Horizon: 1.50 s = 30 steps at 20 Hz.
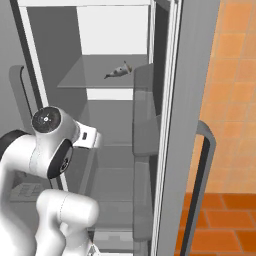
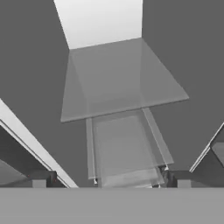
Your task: Place one potato and one fish in each tupperware on the nearby counter, to pack two identical lunches.
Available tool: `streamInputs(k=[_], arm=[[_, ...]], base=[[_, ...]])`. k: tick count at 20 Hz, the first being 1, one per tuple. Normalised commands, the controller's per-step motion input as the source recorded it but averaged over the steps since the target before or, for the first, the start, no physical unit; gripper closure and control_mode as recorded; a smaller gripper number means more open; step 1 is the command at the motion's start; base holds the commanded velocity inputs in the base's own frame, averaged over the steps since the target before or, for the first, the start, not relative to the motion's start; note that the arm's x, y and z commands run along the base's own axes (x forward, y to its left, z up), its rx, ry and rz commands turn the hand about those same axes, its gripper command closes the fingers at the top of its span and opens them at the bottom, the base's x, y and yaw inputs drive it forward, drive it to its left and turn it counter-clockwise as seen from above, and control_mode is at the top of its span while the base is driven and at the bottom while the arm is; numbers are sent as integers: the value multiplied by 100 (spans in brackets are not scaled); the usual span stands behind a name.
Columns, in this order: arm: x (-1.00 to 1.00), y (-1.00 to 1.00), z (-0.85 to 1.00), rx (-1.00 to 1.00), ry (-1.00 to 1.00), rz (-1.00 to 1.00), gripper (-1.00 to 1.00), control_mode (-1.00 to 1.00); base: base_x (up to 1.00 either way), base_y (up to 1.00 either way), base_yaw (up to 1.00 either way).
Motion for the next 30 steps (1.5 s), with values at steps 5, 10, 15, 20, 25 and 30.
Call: streamInputs(k=[5,10,15,20,25,30], arm=[[40,0,85,4,-10,-6,-100,-100],[36,5,72,1,-3,-11,-100,-100],[11,-12,29,2,-19,-2,-100,-100],[21,0,42,2,-7,-1,-100,-100],[38,-8,31,3,0,-4,-100,-100],[54,-6,4,3,4,-1,-100,-100]], base=[[0,0,0],[0,0,0],[0,0,0],[0,0,0],[0,0,0],[0,0,0]])
